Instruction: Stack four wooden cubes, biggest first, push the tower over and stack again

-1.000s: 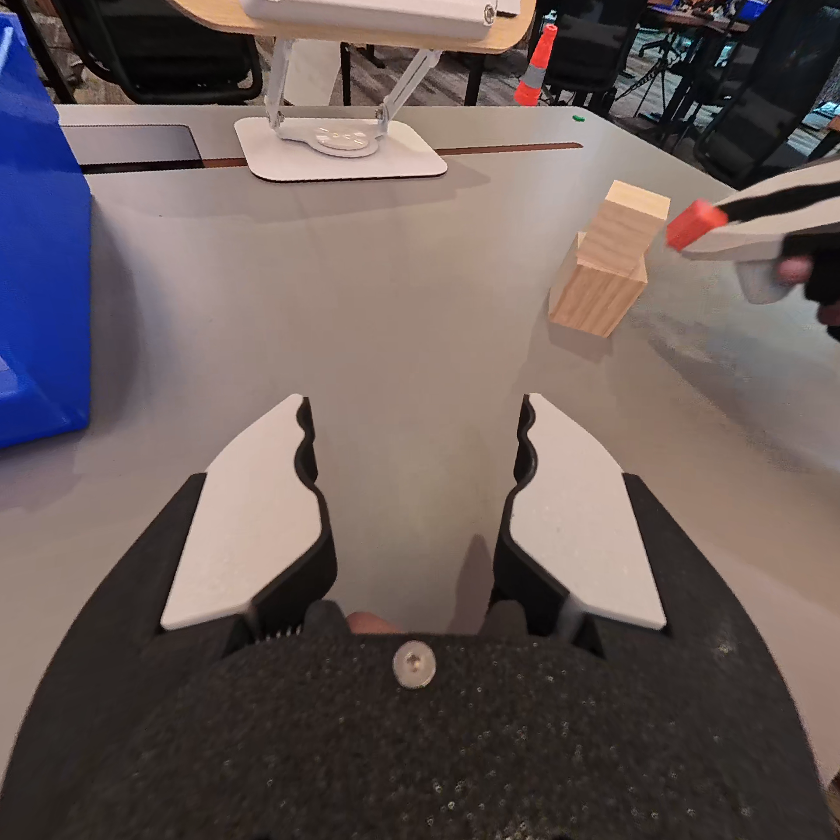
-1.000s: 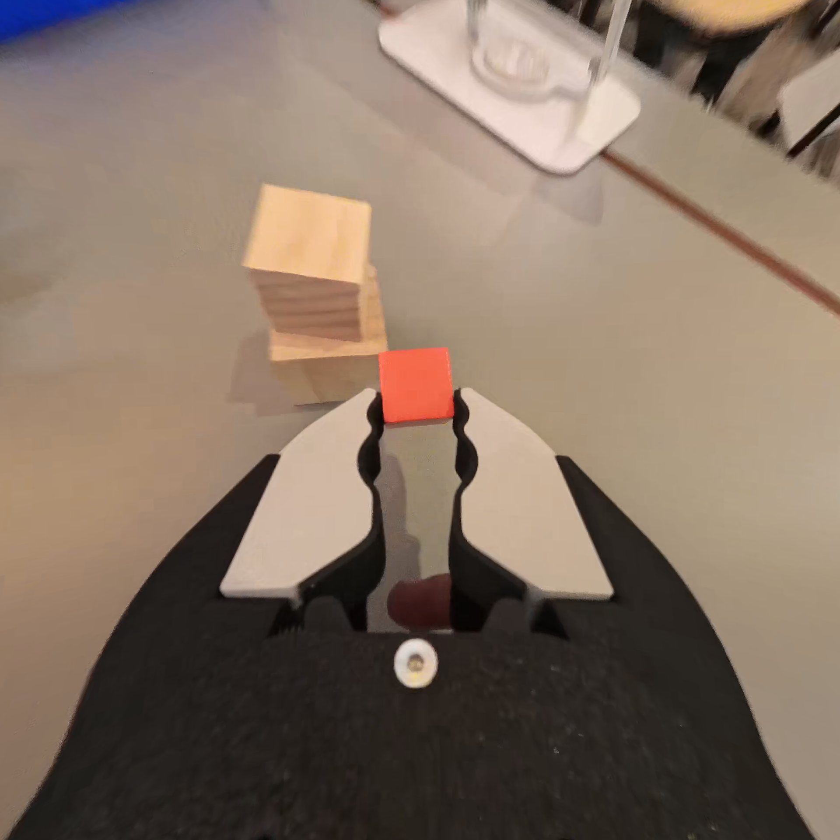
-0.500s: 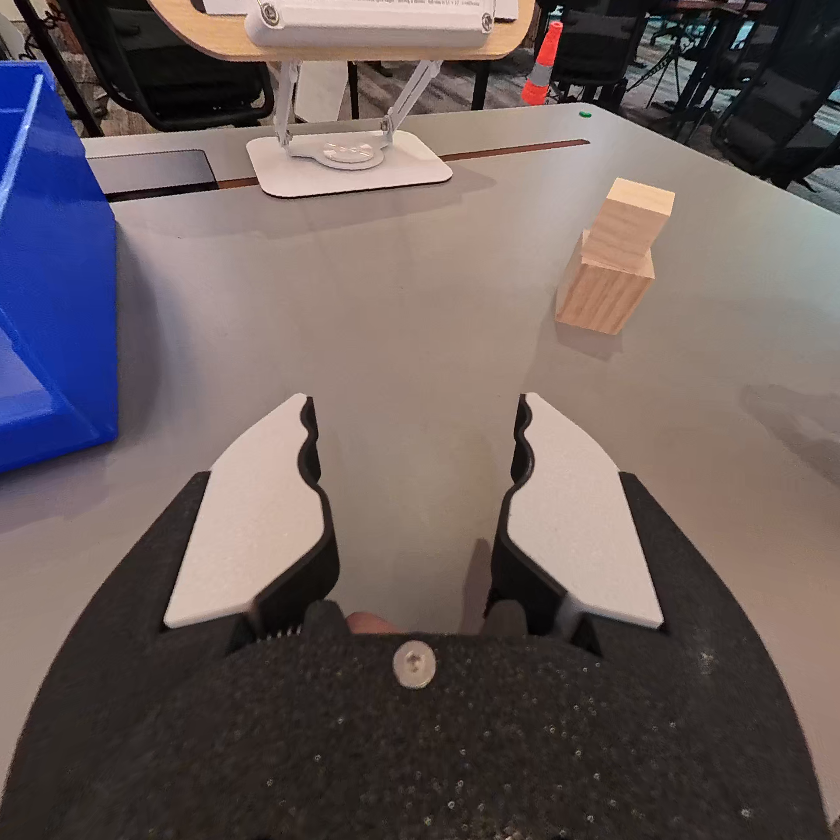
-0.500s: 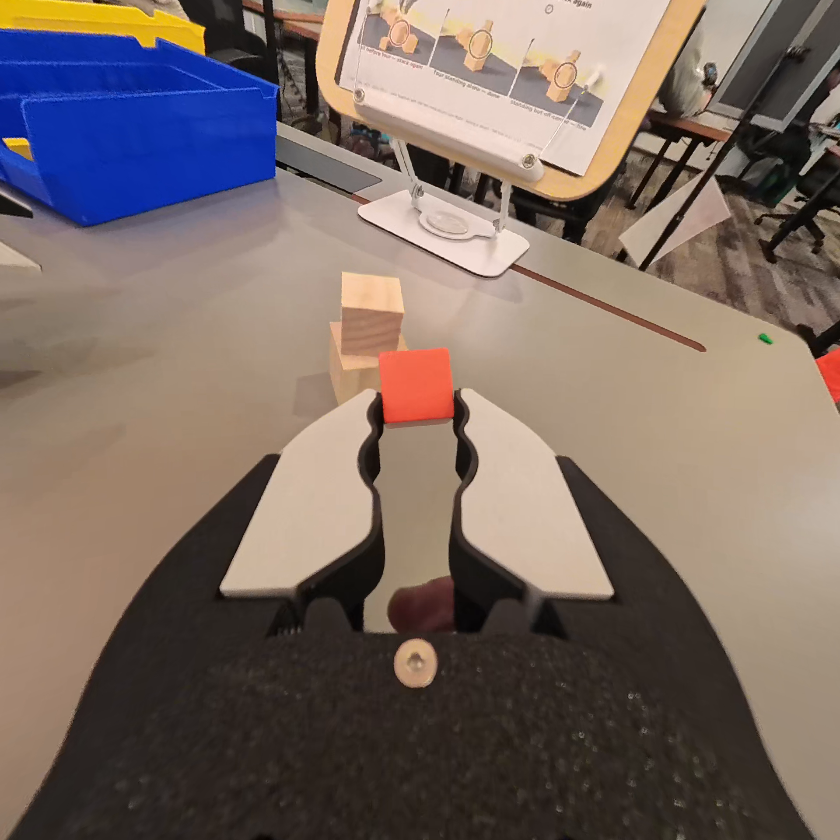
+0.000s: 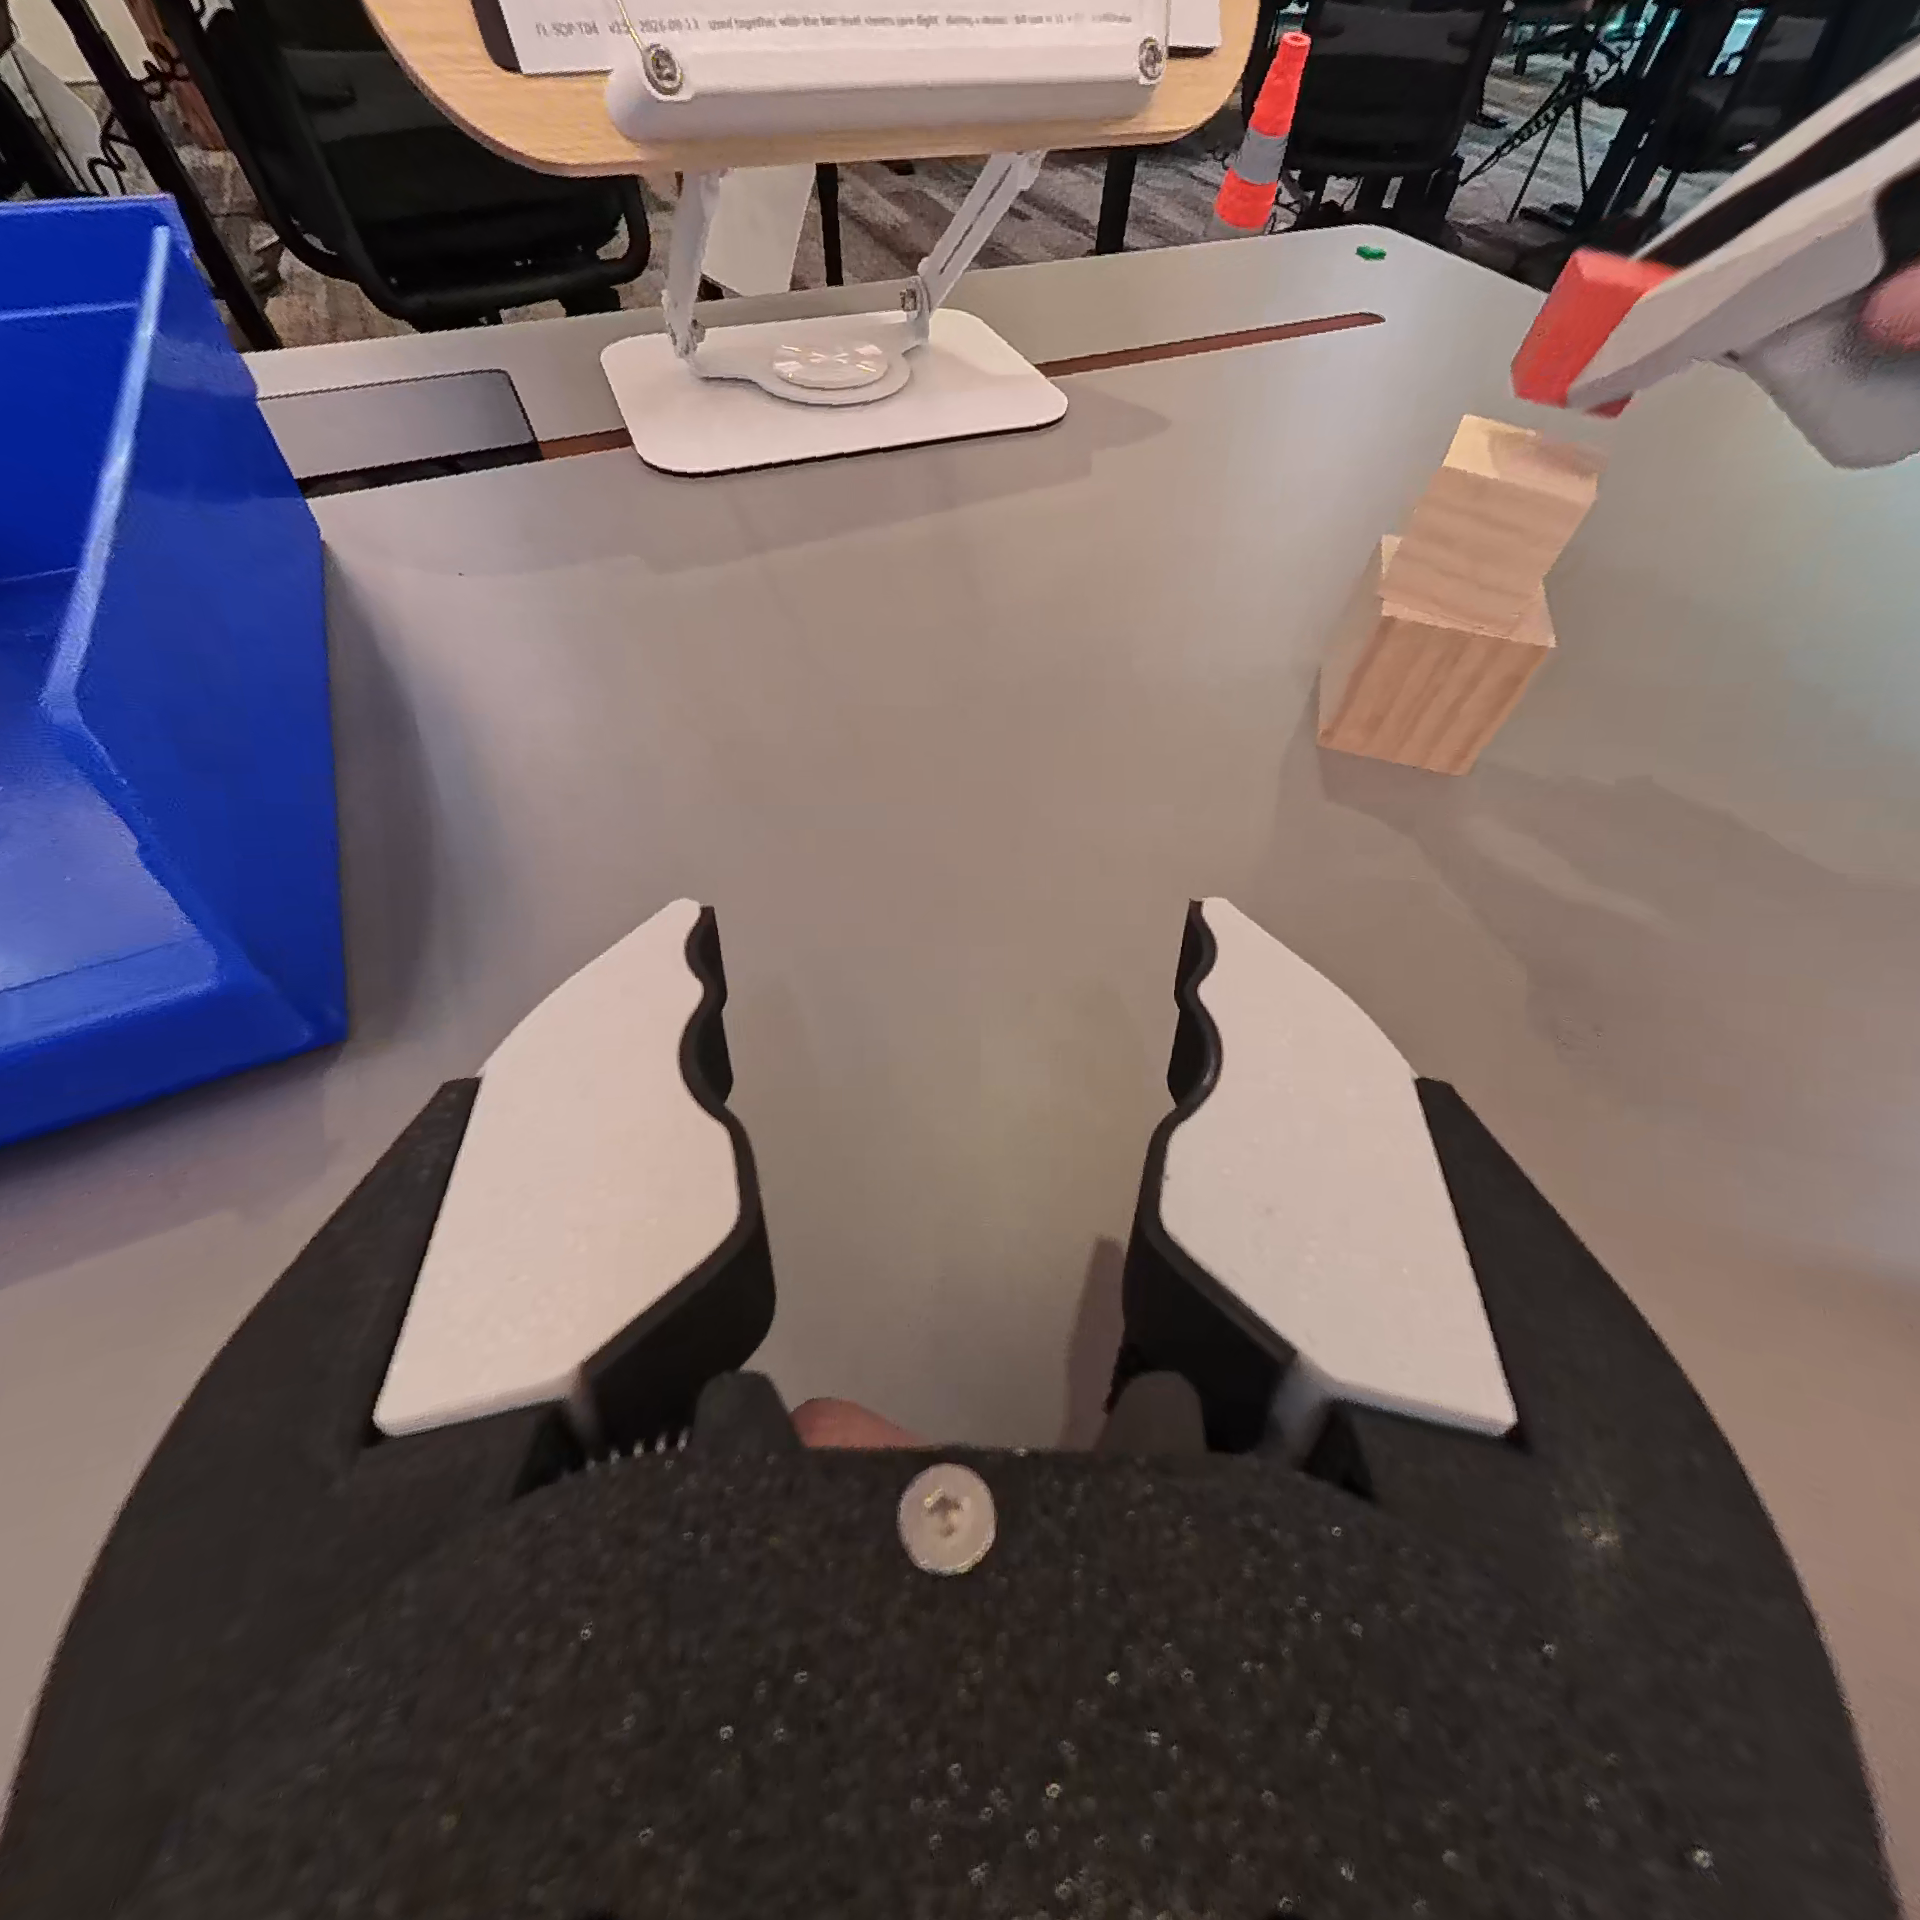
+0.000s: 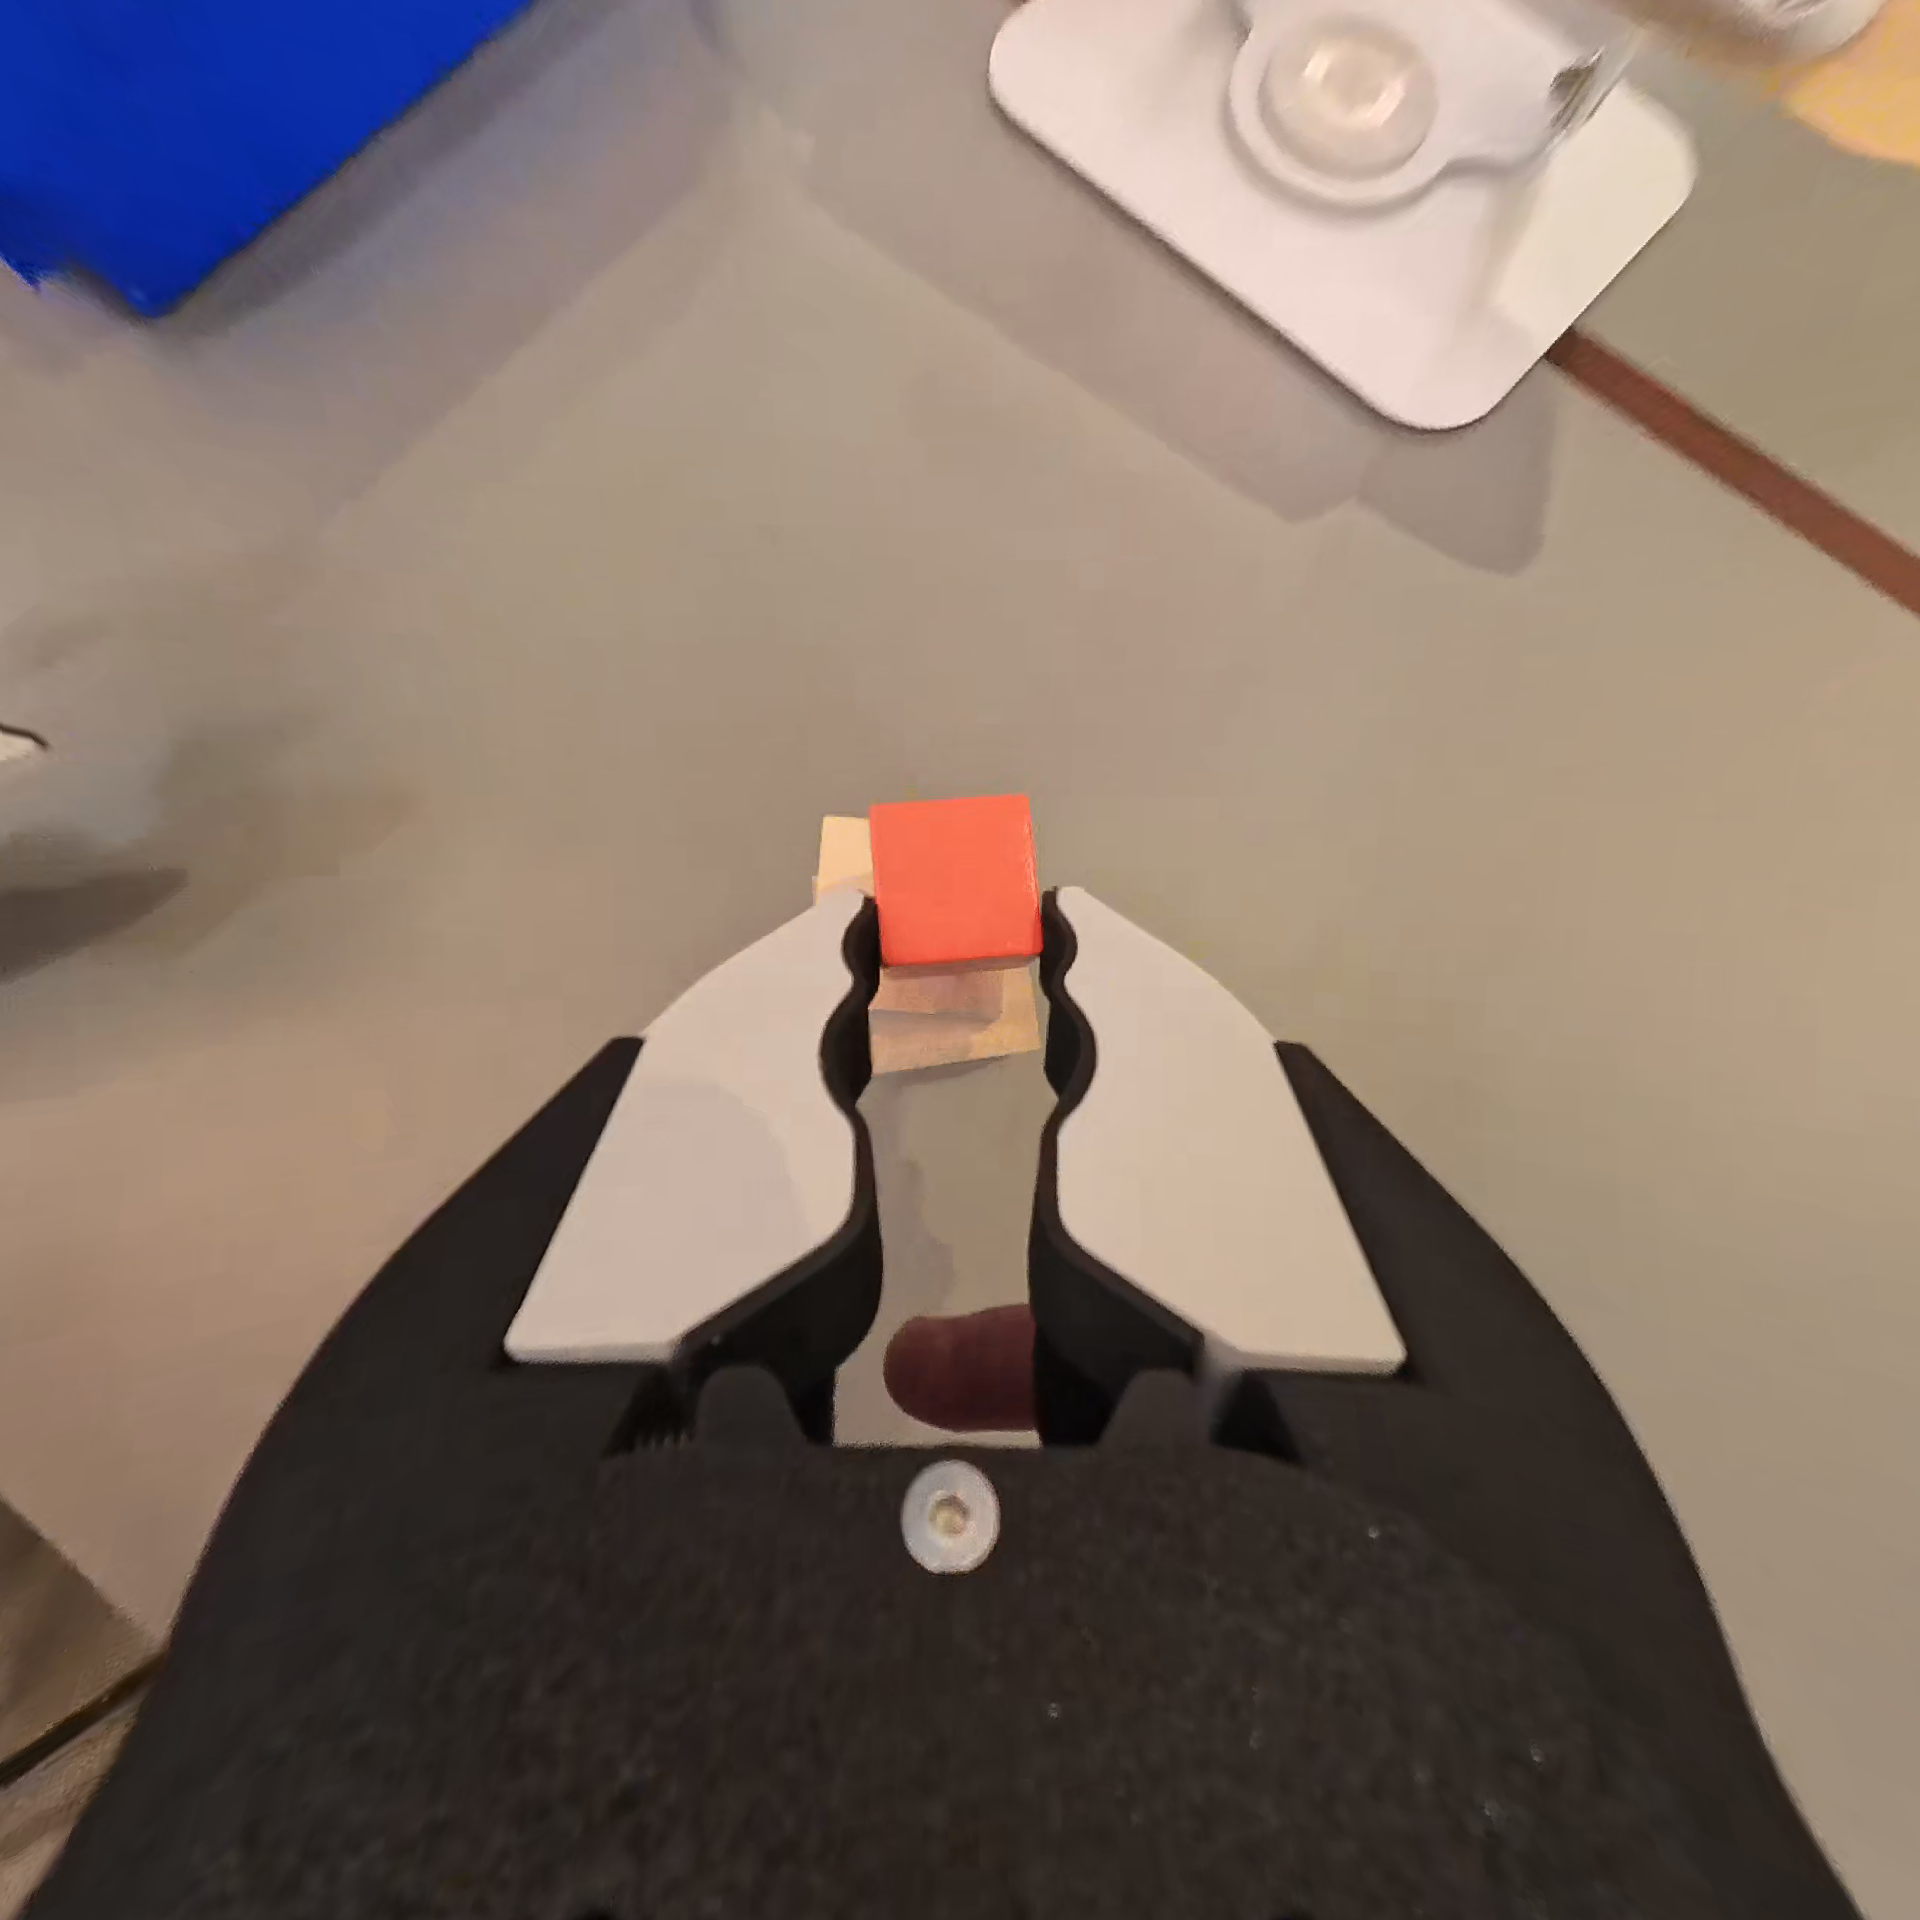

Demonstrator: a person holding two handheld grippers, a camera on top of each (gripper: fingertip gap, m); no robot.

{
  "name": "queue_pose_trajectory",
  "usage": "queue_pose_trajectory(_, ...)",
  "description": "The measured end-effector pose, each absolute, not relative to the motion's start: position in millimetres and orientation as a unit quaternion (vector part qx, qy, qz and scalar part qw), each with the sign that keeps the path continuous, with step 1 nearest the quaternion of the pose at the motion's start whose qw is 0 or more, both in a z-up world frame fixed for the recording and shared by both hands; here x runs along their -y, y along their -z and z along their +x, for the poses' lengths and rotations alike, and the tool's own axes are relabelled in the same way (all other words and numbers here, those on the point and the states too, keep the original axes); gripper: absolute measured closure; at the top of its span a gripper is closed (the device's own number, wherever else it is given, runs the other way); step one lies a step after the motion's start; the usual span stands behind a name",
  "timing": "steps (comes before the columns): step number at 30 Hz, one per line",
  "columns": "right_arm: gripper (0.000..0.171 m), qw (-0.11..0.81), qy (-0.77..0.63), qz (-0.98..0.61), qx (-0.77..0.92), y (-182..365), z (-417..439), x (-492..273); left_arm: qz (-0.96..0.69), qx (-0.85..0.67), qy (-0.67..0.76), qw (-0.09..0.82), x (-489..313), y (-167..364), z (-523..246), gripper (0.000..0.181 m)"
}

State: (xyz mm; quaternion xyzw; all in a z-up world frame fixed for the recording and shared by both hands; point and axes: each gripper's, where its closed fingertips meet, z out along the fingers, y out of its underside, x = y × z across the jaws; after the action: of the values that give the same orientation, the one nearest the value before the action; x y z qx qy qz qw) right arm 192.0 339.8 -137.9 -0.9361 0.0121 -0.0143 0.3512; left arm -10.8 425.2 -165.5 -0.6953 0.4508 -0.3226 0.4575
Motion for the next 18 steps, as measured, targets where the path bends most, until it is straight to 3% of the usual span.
queue_pose_trajectory(11,0.141,0.325,0.015,-0.945,0.007,150.0,185.4,-341.3,-0.702,-0.448,0.333,0.443,-427.0,170.7,-12.6,0.098)
queue_pose_trajectory(18,0.112,0.368,0.049,-0.929,0.011,127.8,190.0,-333.0,-0.695,-0.455,0.335,0.444,-421.9,168.8,-10.4,0.098)
